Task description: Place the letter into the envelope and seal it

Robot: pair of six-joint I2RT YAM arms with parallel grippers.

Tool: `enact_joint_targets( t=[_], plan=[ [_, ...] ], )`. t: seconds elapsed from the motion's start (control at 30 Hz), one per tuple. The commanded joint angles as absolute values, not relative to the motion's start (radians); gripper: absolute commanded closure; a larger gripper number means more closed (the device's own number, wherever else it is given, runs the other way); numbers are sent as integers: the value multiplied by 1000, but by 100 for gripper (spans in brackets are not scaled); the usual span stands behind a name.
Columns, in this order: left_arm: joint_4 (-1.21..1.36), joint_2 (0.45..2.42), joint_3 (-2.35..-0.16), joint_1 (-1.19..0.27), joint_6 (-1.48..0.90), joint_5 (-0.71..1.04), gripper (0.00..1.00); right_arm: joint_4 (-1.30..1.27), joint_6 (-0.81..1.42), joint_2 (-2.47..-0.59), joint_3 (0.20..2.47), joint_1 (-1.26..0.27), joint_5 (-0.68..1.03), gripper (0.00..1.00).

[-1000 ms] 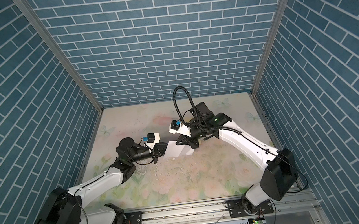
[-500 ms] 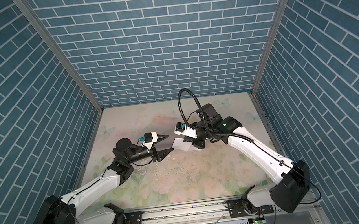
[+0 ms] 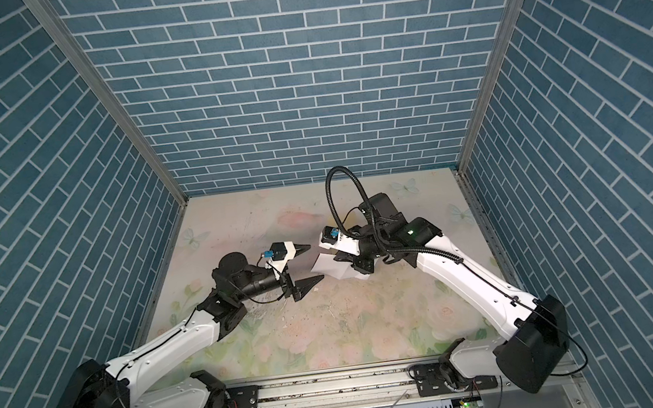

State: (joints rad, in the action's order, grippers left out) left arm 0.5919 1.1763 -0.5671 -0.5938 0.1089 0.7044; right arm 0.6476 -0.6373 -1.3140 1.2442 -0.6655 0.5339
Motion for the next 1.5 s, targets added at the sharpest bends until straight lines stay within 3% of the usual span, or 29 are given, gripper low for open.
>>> enact_joint_targets(
  t=[0.0,0.4,0.77,0.87,1.13,1.3,1.47],
  plan=[
    [567,1178,-587,-599,150,678,11,613,-693,-1312,1213,-670,599,100],
    [572,1224,-610,-598,167,731,36,591,-706,-1322,1192,-674,623,100],
    [609,1228,-610,-598,163,771,52,591,-733,-1331,1190,-680,642,100],
    [612,1231,-614,-598,158,782,62,589,-733,-1338,1195,-681,645,100],
    [652,1233,-596,-598,156,799,100,582,-715,-1341,1194,-683,637,100],
    [675,1224,-583,-598,172,841,100,614,-690,-1328,1186,-682,604,74],
    [652,1218,-581,-598,191,844,100,646,-691,-1279,1151,-672,564,63]
  ],
)
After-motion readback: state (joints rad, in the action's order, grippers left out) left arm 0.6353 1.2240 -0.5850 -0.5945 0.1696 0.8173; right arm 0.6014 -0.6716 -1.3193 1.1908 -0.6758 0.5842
